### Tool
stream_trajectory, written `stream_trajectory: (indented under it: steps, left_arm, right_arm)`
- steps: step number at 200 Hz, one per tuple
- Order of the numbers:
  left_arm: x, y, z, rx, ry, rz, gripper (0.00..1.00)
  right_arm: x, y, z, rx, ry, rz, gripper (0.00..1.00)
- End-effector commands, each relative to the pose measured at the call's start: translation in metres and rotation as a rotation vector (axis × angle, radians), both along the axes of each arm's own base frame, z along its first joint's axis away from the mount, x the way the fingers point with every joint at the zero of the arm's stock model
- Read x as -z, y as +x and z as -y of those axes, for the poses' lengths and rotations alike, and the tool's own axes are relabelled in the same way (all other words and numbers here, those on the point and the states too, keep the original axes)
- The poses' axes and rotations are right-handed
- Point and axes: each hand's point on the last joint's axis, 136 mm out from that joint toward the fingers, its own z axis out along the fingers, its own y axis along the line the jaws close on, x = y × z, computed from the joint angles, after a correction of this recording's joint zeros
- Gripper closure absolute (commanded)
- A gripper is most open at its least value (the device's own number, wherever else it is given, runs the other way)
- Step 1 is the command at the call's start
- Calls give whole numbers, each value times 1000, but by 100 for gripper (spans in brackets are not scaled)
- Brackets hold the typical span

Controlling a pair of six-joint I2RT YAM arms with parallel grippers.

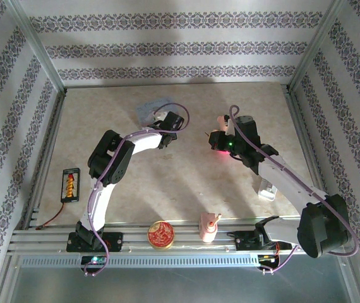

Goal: Unlock a padlock with a key

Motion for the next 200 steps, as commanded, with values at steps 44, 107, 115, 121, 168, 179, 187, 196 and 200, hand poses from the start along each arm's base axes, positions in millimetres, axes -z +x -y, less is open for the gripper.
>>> stream_trajectory:
  steps: [44, 107, 115, 121, 168, 179, 187, 196, 200]
  left_arm:
    - [8, 0, 6, 22, -46, -41, 92]
    - [2, -31, 15, -42, -249, -108, 97]
    - [1, -36, 17, -48, -280, -124, 98]
    - [1, -40, 19, -52, -301, -135, 99]
    - [-9, -66, 28, -72, -452, -160, 100]
    - [-13, -72, 28, -82, -450, -168, 100]
    - [-15, -77, 27, -100, -443, -179, 100]
    - [-17, -82, 28, -105, -447, -186, 100]
    - [-17, -85, 29, -111, -453, -193, 100]
  right_arm:
    - [-1, 1, -6, -24, -2, 18, 100]
    - [37, -14, -24, -50, -67, -36, 100]
    - [42, -16, -29, -62, -65, -49, 100]
    - [46, -17, -33, -71, -63, -55, 100]
    - [79, -26, -63, -128, -36, -74, 100]
    - [88, -29, -68, -134, -23, -71, 100]
    - [92, -30, -70, -133, -11, -61, 100]
    - [96, -31, -71, -124, -4, -49, 100]
    - [98, -31, -71, -119, -3, -41, 100]
